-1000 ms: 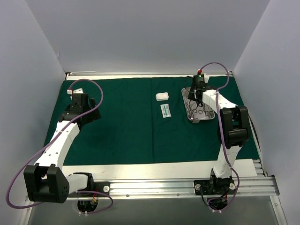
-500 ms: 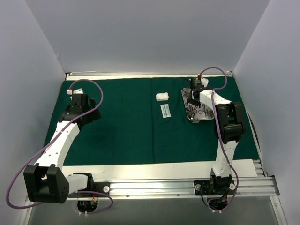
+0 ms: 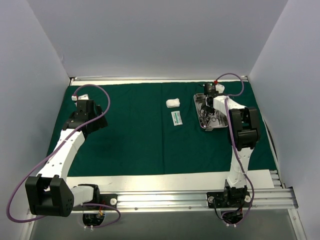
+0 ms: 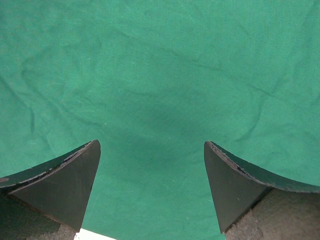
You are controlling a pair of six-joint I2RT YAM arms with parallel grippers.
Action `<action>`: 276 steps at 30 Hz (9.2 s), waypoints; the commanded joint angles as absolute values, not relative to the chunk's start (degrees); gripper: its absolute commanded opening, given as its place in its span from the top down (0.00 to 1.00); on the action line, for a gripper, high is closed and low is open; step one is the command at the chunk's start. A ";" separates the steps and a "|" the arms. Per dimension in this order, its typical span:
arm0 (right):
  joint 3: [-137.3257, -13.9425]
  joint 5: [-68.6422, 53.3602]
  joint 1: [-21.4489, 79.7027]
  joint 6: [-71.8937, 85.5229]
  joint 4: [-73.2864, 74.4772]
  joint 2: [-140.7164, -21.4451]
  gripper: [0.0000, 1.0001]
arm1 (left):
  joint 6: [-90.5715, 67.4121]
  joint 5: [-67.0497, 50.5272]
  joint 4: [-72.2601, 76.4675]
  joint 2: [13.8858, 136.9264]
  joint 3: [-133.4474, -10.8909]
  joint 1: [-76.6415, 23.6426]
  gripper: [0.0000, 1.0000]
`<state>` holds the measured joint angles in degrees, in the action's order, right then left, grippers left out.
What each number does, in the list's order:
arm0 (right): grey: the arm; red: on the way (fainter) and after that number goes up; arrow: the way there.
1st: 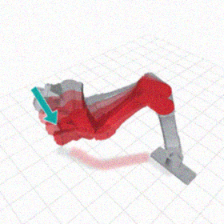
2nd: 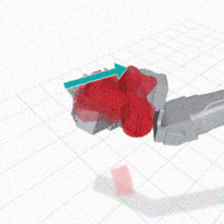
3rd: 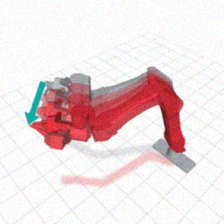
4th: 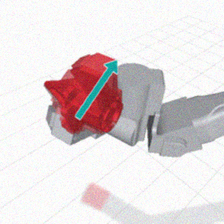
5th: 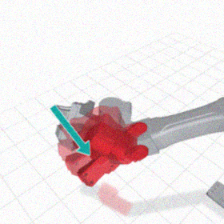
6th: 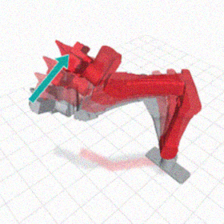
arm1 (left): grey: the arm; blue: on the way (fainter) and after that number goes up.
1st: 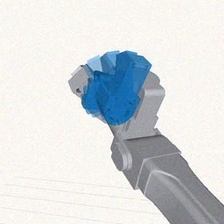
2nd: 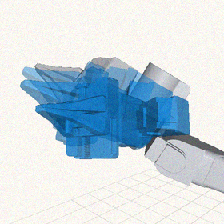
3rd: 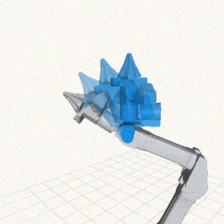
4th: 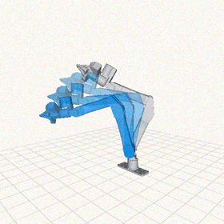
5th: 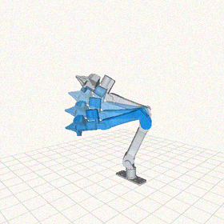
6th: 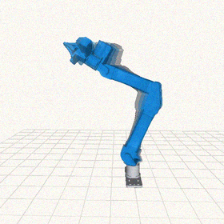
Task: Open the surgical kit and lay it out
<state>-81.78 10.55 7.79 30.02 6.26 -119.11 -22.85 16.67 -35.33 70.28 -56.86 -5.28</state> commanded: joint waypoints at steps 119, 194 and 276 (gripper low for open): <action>-71.57 8.08 28.20 25.48 15.12 -98.97 1.00 | -22.50 16.52 -33.05 69.26 -57.30 -5.54 0.06; -82.62 1.94 6.33 15.56 10.20 -113.73 0.89 | -22.41 16.35 -33.05 69.17 -57.04 -5.45 0.06; -87.72 4.40 4.74 15.03 11.16 -115.76 1.00 | -22.32 15.73 -32.96 69.35 -57.04 -5.54 0.06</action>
<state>-86.39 2.85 4.58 15.94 8.69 -121.10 -22.85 16.01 -35.33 70.28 -56.86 -5.28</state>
